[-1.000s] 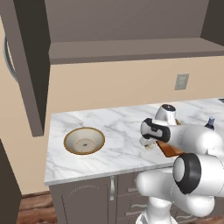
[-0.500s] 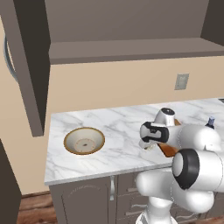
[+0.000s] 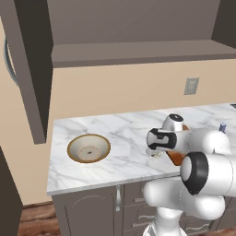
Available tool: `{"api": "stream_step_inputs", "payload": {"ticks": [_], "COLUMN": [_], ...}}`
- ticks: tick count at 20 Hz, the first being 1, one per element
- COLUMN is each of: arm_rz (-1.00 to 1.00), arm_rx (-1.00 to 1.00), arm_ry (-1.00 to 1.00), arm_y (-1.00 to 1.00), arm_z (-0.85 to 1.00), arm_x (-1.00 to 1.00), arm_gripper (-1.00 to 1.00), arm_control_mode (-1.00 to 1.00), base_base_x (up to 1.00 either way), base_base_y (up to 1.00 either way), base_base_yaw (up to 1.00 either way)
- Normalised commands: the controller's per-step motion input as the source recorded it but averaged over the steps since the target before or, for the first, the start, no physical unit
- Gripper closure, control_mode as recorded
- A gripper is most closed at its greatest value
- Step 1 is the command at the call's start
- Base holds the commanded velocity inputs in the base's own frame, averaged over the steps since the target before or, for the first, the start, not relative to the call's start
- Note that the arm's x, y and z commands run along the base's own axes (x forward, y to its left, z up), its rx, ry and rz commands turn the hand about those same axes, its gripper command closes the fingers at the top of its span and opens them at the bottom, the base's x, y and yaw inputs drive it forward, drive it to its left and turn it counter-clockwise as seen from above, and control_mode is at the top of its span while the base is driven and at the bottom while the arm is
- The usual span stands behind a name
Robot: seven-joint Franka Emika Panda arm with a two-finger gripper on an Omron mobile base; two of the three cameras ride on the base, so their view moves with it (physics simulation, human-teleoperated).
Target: Open the cabinet. Place the bowl and condiment on the counter. Then place the lime and garlic on the cutting board.
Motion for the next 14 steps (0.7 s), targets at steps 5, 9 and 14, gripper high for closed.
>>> {"api": "stream_step_inputs", "payload": {"ticks": [5, 9, 14], "arm_rz": [0.0, 0.0, 0.0], "arm_rx": [0.0, 0.0, 0.0], "arm_ry": [0.0, 0.0, 0.0], "arm_y": [0.0, 0.0, 0.0], "arm_z": [-0.04, -0.15, -0.18], "arm_x": [0.08, 0.16, 0.14], "arm_gripper": [-1.0, -1.0, -1.0], "arm_control_mode": [-1.0, -1.0, -1.0], "base_base_x": [0.0, 0.0, 0.0], "base_base_y": [0.0, 0.0, 0.0], "base_base_yaw": [0.0, 0.0, 0.0]}}
